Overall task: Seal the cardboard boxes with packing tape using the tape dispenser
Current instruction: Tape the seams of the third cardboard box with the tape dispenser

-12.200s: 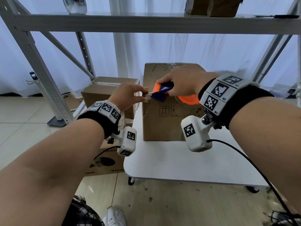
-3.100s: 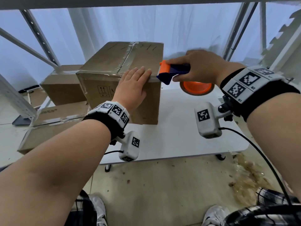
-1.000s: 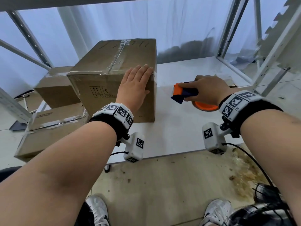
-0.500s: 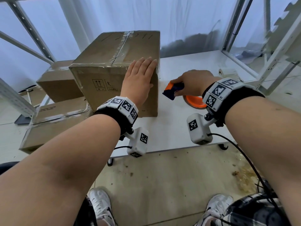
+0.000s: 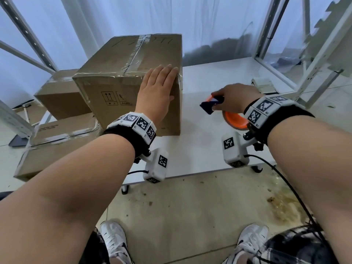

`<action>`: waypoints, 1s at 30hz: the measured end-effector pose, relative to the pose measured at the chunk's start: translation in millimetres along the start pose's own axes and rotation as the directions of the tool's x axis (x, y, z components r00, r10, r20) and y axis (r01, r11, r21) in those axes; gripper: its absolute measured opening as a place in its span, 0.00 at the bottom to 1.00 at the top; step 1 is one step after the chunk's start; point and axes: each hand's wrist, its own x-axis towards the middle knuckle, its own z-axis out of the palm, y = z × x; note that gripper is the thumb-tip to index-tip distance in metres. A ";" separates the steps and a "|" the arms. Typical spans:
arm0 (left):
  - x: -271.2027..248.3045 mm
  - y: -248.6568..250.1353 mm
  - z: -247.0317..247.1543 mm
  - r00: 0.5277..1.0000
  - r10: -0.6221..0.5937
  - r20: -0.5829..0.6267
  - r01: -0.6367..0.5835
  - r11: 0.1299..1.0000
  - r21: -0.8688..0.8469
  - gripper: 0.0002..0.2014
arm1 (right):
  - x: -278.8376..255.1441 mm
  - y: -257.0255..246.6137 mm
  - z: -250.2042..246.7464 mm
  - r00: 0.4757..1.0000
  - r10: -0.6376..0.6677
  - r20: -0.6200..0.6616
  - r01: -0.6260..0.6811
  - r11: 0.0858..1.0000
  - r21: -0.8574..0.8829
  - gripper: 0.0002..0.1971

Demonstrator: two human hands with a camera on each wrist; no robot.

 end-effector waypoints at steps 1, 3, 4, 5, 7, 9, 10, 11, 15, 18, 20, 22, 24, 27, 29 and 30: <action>-0.3 0.0 -0.3 1.000 0.003 0.001 -0.003 1.000 -0.003 0.34 | -1.3 -0.1 -4.6 0.999 0.012 -0.031 -0.009 0.994 0.111 0.24; 0.2 -0.1 -2.1 1.000 0.011 0.005 -0.011 1.000 -0.007 0.34 | -1.0 -1.2 -6.0 0.997 0.026 -0.066 -0.008 0.966 0.259 0.24; 0.1 -0.5 -2.9 1.000 0.017 0.008 -0.016 1.000 -0.007 0.35 | 0.5 -1.7 -4.2 0.998 0.031 -0.058 -0.013 0.955 0.296 0.24; 0.1 -1.4 -3.4 1.000 0.022 0.009 -0.022 1.000 -0.006 0.35 | 3.6 -3.1 0.0 0.998 0.042 -0.041 -0.026 0.945 0.326 0.24; -0.3 -3.6 -2.1 0.999 0.035 0.001 -0.035 0.999 -0.003 0.35 | 8.6 -7.7 9.9 0.998 0.058 -0.028 -0.042 0.915 0.401 0.24; -0.3 -5.8 0.7 0.999 0.046 -0.013 -0.046 0.999 0.003 0.35 | 15.5 -10.9 22.6 0.996 0.086 -0.033 -0.057 0.861 0.505 0.23; -1.0 -5.2 1.9 0.998 0.056 -0.027 -0.056 0.998 0.004 0.36 | 17.5 -10.0 29.8 0.994 0.102 -0.032 -0.068 0.831 0.551 0.23; -0.8 -6.1 2.9 0.997 0.064 -0.047 -0.064 0.998 0.006 0.36 | 21.6 -9.6 35.0 0.993 0.113 -0.021 -0.081 0.813 0.577 0.23; -1.0 -8.0 5.5 0.993 0.092 -0.079 -0.091 0.996 0.014 0.36 | 42.3 -2.7 54.4 0.979 0.175 0.099 -0.199 0.771 0.604 0.30; -0.9 -8.7 4.6 0.993 0.095 -0.074 -0.094 0.995 0.019 0.36 | 60.9 -1.3 69.0 0.970 0.187 0.153 -0.239 0.833 0.499 0.21; -1.1 -8.4 3.2 0.994 0.093 -0.060 -0.092 0.996 0.011 0.36 | 69.9 -3.2 72.3 0.975 0.171 0.139 -0.213 0.895 0.393 0.20; -1.2 -9.0 1.7 0.994 0.097 -0.054 -0.096 0.995 0.014 0.35 | 76.6 -3.3 71.5 0.984 0.151 0.097 -0.173 0.939 0.298 0.20; -1.4 -9.7 0.5 0.994 0.102 -0.046 -0.101 0.995 0.026 0.35 | 78.8 0.8 71.7 0.983 0.153 0.101 -0.172 0.958 0.228 0.19; -0.8 -9.7 -0.3 0.994 0.102 -0.031 -0.101 0.994 0.036 0.35 | 76.0 10.5 77.6 0.975 0.192 0.110 -0.205 0.972 0.119 0.12; -0.6 -9.2 -0.6 0.994 0.103 -0.030 -0.102 0.994 0.041 0.35 | 72.7 12.5 80.4 0.974 0.192 0.116 -0.204 0.974 0.101 0.12; 0.0 -8.5 -0.8 0.994 0.103 -0.032 -0.102 0.994 0.045 0.35 | 70.9 11.3 78.0 0.976 0.189 0.103 -0.202 0.971 0.126 0.13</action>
